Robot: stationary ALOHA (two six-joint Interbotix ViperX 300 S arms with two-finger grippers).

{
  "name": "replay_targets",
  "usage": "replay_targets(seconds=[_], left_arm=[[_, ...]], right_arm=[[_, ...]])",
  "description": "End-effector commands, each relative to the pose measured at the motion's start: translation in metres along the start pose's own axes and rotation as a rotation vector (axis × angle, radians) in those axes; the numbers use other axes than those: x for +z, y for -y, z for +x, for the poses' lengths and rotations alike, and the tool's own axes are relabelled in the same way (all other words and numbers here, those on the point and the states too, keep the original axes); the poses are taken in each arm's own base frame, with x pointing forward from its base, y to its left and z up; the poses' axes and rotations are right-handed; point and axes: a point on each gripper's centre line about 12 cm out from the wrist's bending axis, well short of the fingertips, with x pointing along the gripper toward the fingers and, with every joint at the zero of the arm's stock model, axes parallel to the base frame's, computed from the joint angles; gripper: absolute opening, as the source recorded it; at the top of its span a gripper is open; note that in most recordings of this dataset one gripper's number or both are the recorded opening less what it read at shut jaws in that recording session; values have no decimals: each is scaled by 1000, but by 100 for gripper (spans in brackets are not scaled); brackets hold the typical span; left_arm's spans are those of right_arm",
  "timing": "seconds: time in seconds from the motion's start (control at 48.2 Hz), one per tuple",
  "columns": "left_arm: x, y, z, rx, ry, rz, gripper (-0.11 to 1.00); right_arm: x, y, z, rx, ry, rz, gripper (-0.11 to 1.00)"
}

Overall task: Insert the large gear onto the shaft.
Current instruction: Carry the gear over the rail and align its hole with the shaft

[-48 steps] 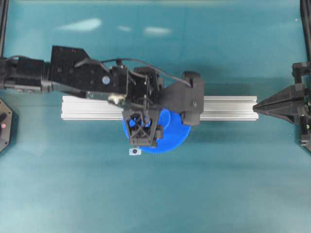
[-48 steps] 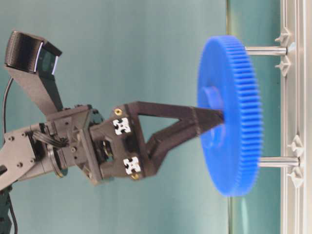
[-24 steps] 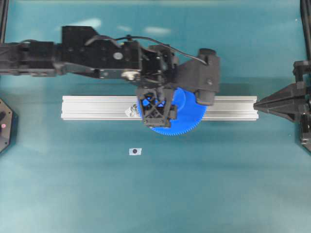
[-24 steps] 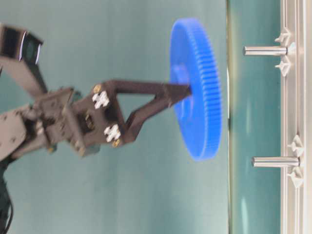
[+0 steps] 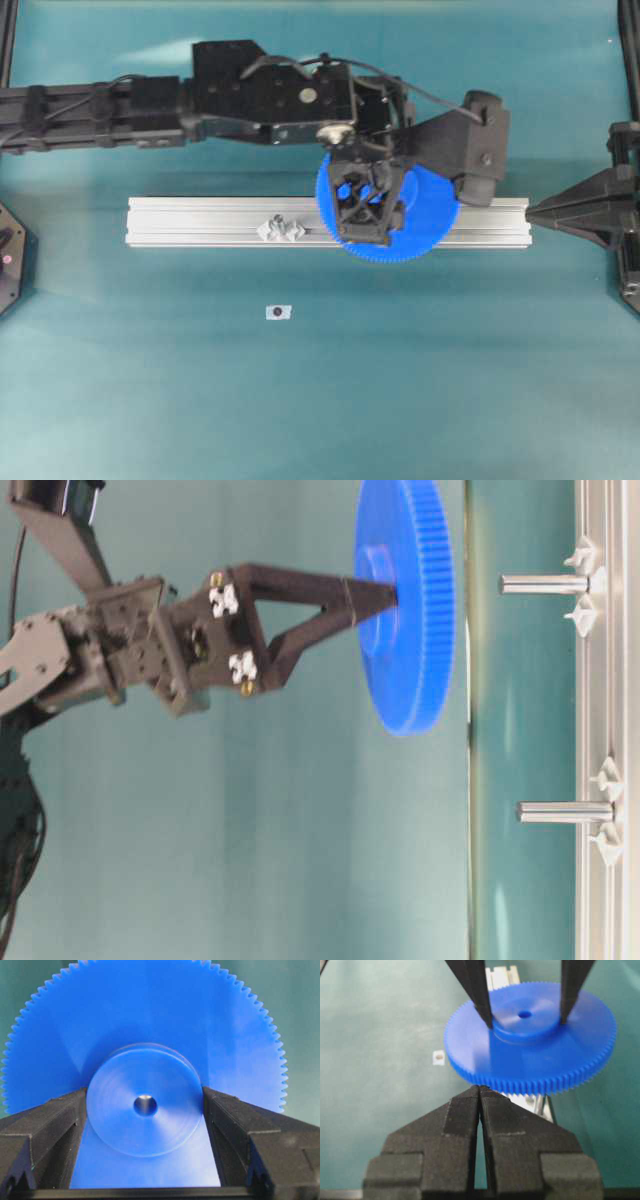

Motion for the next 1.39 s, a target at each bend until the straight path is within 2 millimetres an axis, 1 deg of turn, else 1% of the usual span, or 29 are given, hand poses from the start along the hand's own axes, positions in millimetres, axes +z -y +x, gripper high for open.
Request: replay_targets(seconds=[0.0, 0.228, 0.498, 0.789, 1.059, 1.37], left_arm=[[11, -5, -18, 16, 55, -1, 76], [14, -9, 0, 13, 31, -11, 76], [17, -15, 15, 14, 21, -19, 76], [11, -20, 34, 10, -11, -31, 76], [1, -32, 43, 14, -35, -56, 76], [-7, -30, 55, 10, -44, -81, 76]], right_arm=[[2, 0, 0, -3, 6, 5, 8], [1, 0, -1, -2, 11, 5, 8], [0, 1, -2, -2, 9, 5, 8], [0, 1, -2, -2, 13, 5, 8], [0, 1, -3, -2, 17, 5, 8], [0, 1, -3, -1, 19, 7, 8]])
